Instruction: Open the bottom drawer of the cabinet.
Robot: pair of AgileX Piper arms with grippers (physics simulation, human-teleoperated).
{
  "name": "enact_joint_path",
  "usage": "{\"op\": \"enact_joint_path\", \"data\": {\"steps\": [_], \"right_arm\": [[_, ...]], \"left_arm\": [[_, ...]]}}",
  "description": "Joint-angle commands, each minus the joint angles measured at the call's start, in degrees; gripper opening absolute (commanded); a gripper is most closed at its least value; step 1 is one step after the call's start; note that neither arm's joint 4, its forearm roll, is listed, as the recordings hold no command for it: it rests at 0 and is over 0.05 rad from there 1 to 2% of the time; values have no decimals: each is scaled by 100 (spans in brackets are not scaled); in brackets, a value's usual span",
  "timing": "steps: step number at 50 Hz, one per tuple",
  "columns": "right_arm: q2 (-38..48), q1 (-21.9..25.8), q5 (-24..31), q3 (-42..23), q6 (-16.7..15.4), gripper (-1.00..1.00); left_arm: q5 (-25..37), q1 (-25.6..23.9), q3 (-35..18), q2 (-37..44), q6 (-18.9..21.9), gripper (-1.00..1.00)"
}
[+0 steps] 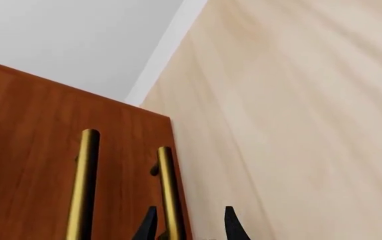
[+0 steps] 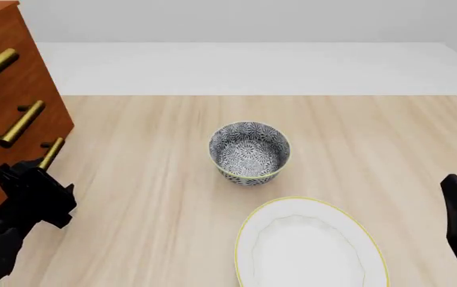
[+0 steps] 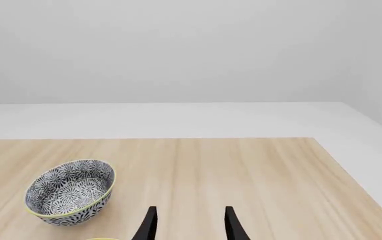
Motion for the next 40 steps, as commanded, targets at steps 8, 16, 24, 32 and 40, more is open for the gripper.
{"op": "enact_joint_path", "data": {"steps": [8,16,24,32,40], "right_arm": [[-2,0,1,0,0,100],[0,-1,0,0,1,100],[-2,-1,1,0,0,100],[-1,1,1,0,0,100],[0,-1,0,0,-1,100]], "left_arm": [[0,128,-131,186,42,100],[0,197,-196,289,63,100],[0,263,-252,394,99,100],[0,338,-299,488,109,100],[0,394,-321,545,139,100]]}}
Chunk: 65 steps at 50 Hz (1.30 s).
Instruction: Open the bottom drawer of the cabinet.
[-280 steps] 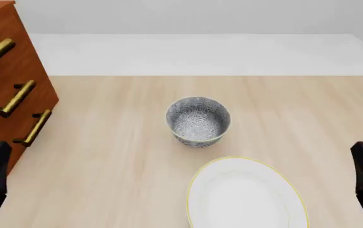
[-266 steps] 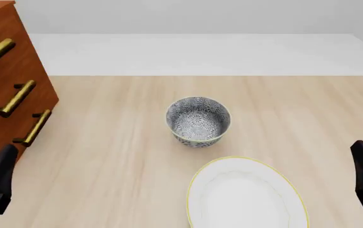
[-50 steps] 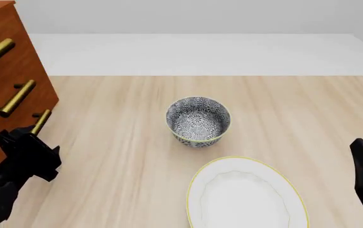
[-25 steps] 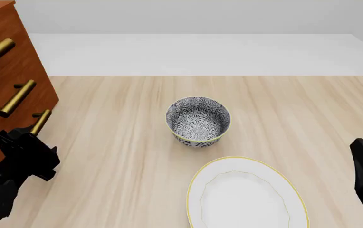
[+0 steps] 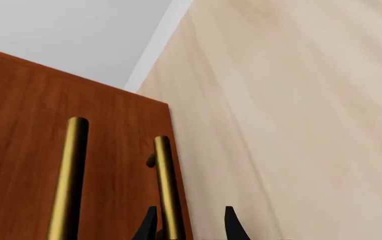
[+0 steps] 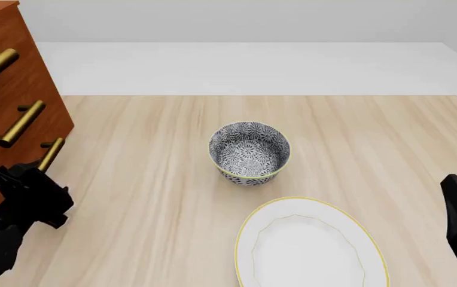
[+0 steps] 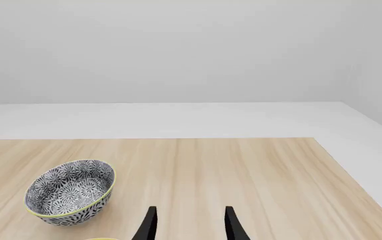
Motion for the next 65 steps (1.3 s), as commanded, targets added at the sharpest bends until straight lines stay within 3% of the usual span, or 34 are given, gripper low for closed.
{"op": "enact_joint_path", "data": {"steps": [1,42,43,65], "right_arm": [[1,0,-1,0,0,100],[-1,-1,1,0,-1,100],[1,0,0,0,0,100],[0,0,0,0,0,100]], "left_arm": [[0,84,-61,114,31,100],[0,230,-205,285,109,100],[0,203,-183,223,135,-100],[0,47,-69,30,254,-100]]}}
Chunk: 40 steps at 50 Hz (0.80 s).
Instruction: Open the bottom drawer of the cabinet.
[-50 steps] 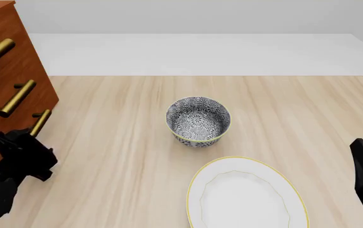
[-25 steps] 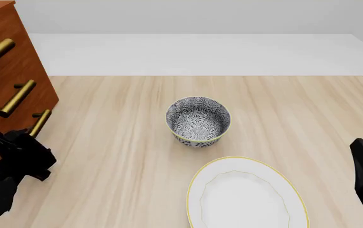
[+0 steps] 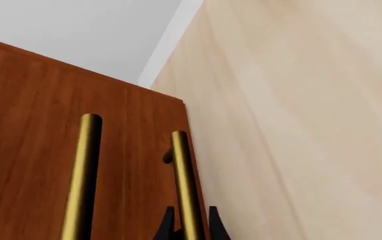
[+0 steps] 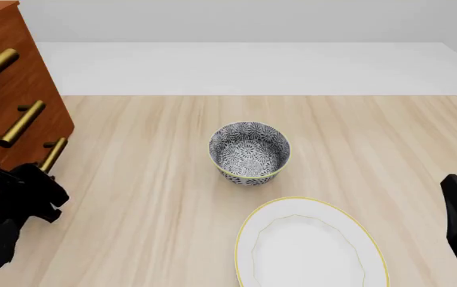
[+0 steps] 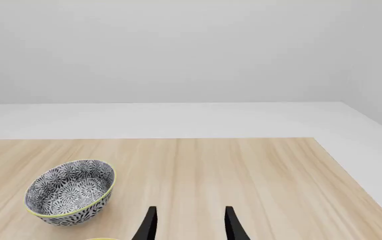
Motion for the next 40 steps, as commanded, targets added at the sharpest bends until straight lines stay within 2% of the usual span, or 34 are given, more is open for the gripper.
{"op": "enact_joint_path", "data": {"steps": [1,18,40], "right_arm": [[-2,-1,1,0,1,100],[-1,0,1,0,-1,100],[-1,-1,1,0,1,100]], "left_arm": [[0,-158,144,-2,95,-100],[0,-334,3,169,175,-100],[0,-797,-21,88,286,-100]]}}
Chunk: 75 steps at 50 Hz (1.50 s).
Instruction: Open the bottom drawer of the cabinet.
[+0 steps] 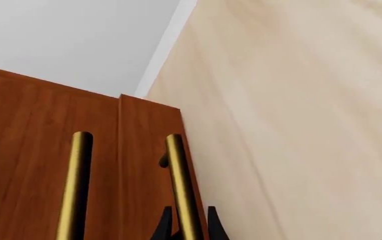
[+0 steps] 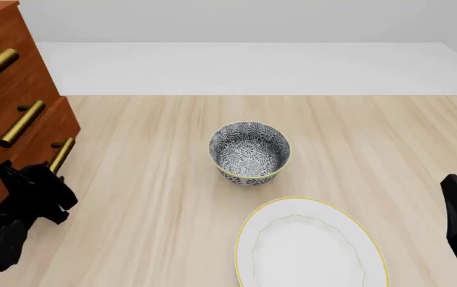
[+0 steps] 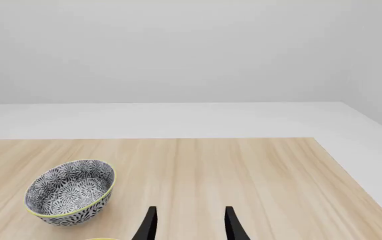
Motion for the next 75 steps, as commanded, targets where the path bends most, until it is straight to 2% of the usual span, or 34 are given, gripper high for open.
{"op": "enact_joint_path", "data": {"steps": [1,17,42,64,75], "right_arm": [[-1,-1,1,0,0,100],[0,0,0,0,0,100],[1,0,-1,0,1,100],[2,0,-1,0,1,100],[-1,-1,1,0,0,100]], "left_arm": [[1,-463,-106,127,111,-100],[1,-829,-204,107,147,-100],[1,-1476,-137,-82,-173,-100],[1,-2082,-315,50,-335,-100],[1,-2207,-320,51,-382,-100]]}}
